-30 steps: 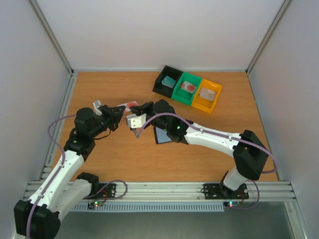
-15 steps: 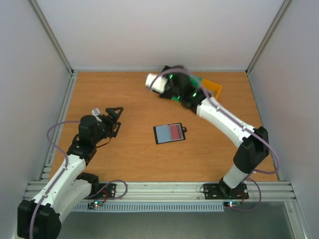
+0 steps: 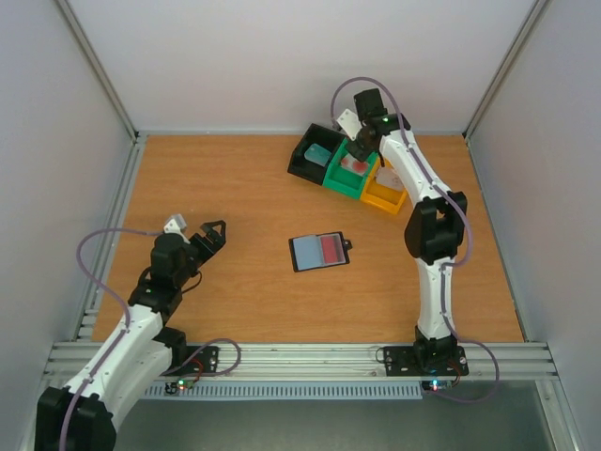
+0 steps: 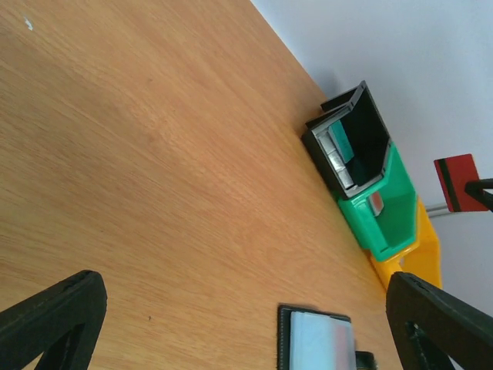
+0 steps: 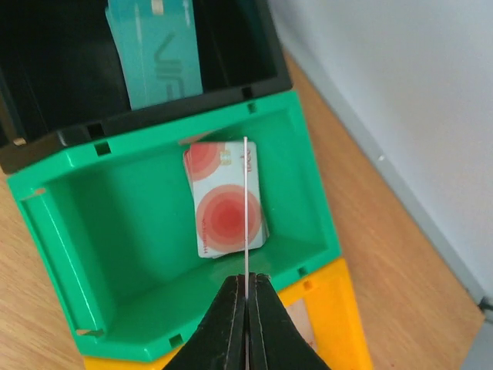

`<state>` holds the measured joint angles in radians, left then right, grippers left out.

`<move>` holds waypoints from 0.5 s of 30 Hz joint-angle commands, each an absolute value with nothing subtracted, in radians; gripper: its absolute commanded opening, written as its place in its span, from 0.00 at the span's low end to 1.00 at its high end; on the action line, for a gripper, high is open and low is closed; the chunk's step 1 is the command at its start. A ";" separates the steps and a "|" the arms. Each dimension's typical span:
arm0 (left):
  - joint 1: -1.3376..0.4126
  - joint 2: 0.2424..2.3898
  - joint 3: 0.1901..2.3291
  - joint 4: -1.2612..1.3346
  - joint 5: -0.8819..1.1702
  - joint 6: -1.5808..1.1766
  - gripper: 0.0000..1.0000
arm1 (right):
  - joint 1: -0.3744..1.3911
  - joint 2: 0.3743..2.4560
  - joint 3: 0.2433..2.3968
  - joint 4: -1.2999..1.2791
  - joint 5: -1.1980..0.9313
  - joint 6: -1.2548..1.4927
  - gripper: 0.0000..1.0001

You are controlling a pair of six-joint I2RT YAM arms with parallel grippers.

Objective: Take the credit cards out of the card holder

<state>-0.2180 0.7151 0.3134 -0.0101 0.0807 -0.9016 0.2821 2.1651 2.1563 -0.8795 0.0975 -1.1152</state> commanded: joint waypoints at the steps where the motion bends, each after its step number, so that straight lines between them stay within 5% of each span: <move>1: -0.209 0.730 0.292 0.040 0.071 -0.846 0.99 | 0.285 2.278 2.274 -0.989 0.159 -1.146 0.01; 15: -0.206 0.814 0.288 0.097 0.124 -0.859 0.99 | 0.279 2.551 2.537 -1.011 0.280 -1.242 0.01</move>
